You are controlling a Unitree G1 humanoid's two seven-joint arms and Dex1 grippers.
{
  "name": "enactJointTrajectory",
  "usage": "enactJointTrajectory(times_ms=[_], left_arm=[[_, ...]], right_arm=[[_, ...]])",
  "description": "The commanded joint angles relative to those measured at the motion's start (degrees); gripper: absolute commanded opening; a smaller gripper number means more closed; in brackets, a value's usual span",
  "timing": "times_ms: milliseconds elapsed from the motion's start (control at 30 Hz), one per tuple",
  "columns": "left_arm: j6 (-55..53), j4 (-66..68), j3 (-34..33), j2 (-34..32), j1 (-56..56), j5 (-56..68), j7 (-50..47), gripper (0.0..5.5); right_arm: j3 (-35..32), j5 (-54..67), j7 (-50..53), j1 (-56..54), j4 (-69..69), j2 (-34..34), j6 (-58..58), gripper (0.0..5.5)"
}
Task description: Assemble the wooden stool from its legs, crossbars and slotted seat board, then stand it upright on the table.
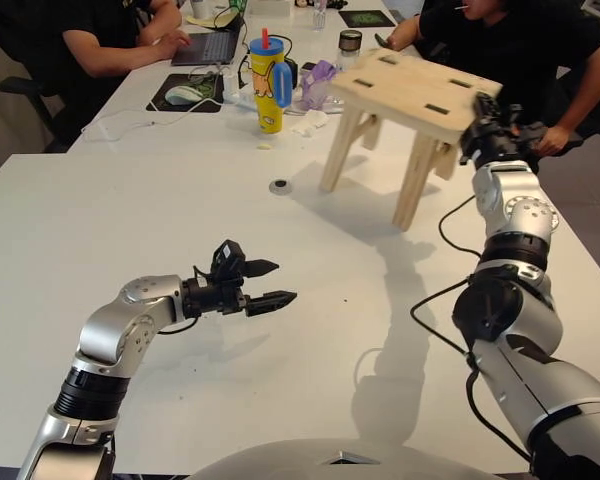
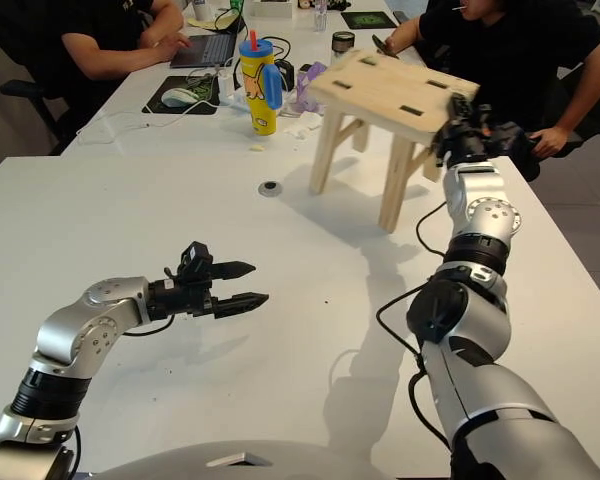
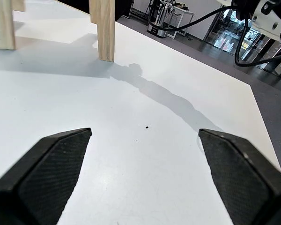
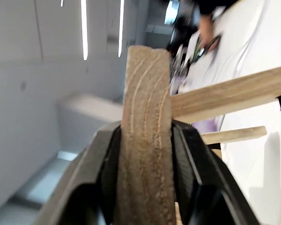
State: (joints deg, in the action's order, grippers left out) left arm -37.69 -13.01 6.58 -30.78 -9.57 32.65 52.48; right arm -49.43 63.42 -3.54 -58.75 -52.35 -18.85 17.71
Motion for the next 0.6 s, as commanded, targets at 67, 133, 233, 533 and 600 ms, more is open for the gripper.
enactJointTrajectory(times_ms=[67, 133, 233, 533, 600], left_arm=[[-0.11, 0.59, -0.32, 0.24, -0.14, -0.24, -0.48, 4.28], [-0.09, 0.63, -0.18, 0.29, -0.1, -0.41, -0.52, 4.28], [-0.2, 0.38, -0.32, 0.36, 0.32, -0.31, -0.73, 4.28], [0.05, 0.18, -0.63, 0.91, 1.79, -0.23, -1.43, 4.28], [0.03, 0.15, -0.85, 0.88, 2.23, -0.18, -1.47, 4.28]], right_arm=[[-1.76, -1.69, -0.66, -0.54, -8.23, -0.57, -6.21, 1.33], [-2.01, -1.34, -2.17, -0.29, -8.86, -0.59, -6.12, 1.7], [-2.86, 0.18, -5.91, 0.01, -9.15, -0.76, -3.94, 2.15], [-6.3, 6.56, -13.5, 5.21, 0.82, 0.47, 6.01, 3.6], [-6.13, 8.19, -14.46, 8.44, 6.38, 1.74, 9.55, 3.9]])
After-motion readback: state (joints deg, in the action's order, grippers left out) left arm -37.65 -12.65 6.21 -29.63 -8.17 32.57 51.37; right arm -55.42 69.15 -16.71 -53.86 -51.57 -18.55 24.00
